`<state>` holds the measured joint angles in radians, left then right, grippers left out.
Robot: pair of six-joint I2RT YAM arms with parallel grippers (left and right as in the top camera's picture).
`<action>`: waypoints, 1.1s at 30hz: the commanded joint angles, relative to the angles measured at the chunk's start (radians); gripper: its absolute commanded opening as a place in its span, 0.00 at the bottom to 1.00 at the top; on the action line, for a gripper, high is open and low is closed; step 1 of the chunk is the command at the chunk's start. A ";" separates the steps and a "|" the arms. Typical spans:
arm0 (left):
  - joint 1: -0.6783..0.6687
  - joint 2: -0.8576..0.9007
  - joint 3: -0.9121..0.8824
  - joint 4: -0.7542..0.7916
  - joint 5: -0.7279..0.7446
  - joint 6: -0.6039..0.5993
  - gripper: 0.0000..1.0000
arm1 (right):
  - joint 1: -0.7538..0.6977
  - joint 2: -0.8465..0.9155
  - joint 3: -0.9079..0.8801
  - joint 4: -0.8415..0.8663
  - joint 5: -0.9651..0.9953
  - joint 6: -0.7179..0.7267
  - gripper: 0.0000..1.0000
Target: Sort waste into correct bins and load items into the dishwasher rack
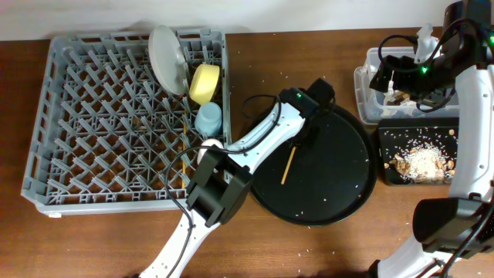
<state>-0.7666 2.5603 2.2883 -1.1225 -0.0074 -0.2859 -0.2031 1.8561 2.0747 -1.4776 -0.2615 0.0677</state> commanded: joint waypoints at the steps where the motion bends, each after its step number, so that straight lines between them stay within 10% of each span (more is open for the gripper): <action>1: -0.004 0.028 0.000 0.002 -0.018 -0.016 0.01 | 0.000 -0.002 0.003 0.000 0.009 -0.005 0.99; 5: 0.012 0.027 0.213 -0.135 -0.016 0.032 0.00 | 0.000 -0.002 0.003 0.000 0.008 -0.005 0.98; 9: 0.140 0.026 0.797 -0.480 -0.092 0.052 0.00 | 0.000 -0.002 0.003 0.000 0.008 -0.005 0.99; 15: 0.394 -0.230 0.827 -0.566 -0.050 0.102 0.00 | 0.000 -0.002 0.003 0.000 0.009 -0.005 0.99; 22: 0.536 -0.541 0.119 -0.560 -0.148 0.033 0.00 | 0.000 -0.002 0.003 0.000 0.009 -0.005 0.98; 27: 0.575 -0.540 -0.408 -0.212 -0.150 0.072 0.00 | 0.000 -0.002 0.003 0.000 0.009 -0.005 0.98; 33: 0.575 -0.541 -0.624 0.012 -0.151 0.075 0.11 | 0.000 -0.002 0.003 0.000 0.008 -0.005 0.98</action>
<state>-0.1967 2.0373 1.6691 -1.1240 -0.1547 -0.2237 -0.2031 1.8561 2.0747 -1.4773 -0.2615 0.0681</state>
